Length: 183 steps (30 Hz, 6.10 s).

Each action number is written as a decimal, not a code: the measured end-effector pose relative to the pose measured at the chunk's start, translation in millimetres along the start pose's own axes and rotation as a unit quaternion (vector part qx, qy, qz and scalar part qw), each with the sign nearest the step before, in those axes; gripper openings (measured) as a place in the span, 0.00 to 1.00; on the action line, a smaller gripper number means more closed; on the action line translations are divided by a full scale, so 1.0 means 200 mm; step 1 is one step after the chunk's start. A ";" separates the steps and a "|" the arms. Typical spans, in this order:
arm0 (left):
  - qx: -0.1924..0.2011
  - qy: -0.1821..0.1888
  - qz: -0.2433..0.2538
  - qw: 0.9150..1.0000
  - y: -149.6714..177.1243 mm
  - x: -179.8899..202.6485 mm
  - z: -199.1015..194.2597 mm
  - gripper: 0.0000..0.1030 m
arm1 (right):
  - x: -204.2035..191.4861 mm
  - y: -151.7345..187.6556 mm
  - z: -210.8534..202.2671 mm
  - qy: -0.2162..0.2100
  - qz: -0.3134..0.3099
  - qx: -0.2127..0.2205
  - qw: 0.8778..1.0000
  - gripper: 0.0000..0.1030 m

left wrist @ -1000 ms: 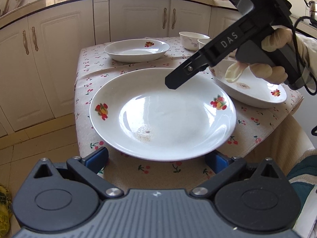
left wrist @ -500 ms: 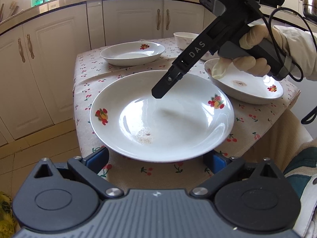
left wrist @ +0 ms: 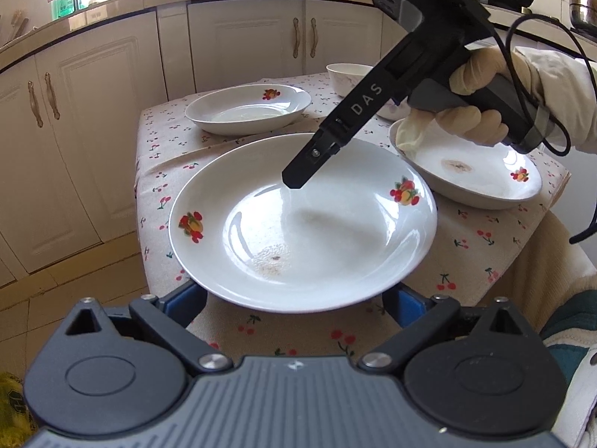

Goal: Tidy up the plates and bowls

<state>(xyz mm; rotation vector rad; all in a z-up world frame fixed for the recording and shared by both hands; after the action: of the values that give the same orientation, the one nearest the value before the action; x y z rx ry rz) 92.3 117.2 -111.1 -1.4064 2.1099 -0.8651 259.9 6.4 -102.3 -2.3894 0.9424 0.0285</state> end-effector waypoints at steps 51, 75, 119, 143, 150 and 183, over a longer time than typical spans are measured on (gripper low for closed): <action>0.042 -0.041 -0.035 0.998 -0.16 0.04 -0.08 0.99 | 0.03 0.19 -0.46 0.130 -0.043 0.109 0.985 1.00; 0.043 -0.011 -0.049 0.998 -0.20 0.41 -0.11 0.99 | 0.01 0.97 -0.75 0.213 0.018 0.154 0.965 1.00; -0.065 0.095 0.100 0.988 -0.74 0.62 0.46 0.99 | 0.18 1.08 -0.54 0.156 0.005 0.128 0.979 1.00; -0.200 0.168 0.131 0.956 -0.81 0.60 0.69 0.88 | 0.17 1.08 -0.55 0.155 -0.001 0.136 0.978 1.00; -0.221 0.182 0.138 0.948 -0.82 0.60 0.72 0.87 | 0.17 1.07 -0.54 0.157 -0.007 0.134 0.978 1.00; -0.238 0.212 0.124 0.940 -0.87 0.57 0.70 0.82 | 0.17 1.04 -0.58 0.148 -0.009 0.136 0.980 1.00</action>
<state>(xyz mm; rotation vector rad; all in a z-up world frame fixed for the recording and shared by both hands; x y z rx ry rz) 255.5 -71.4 -88.7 -1.1955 2.9045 -0.6185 133.4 -197.5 -115.2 -2.1806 0.9850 -0.4469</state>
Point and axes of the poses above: each gripper's, at about its wrist camera, not at the fingertips, and z roughly the way its jaws point, x to its right, y to its underside, the point moved 4 cm from there along z, roughly the way its jaws point, and after that the axes turned 4 degrees about -x, right-handed, at the moved point
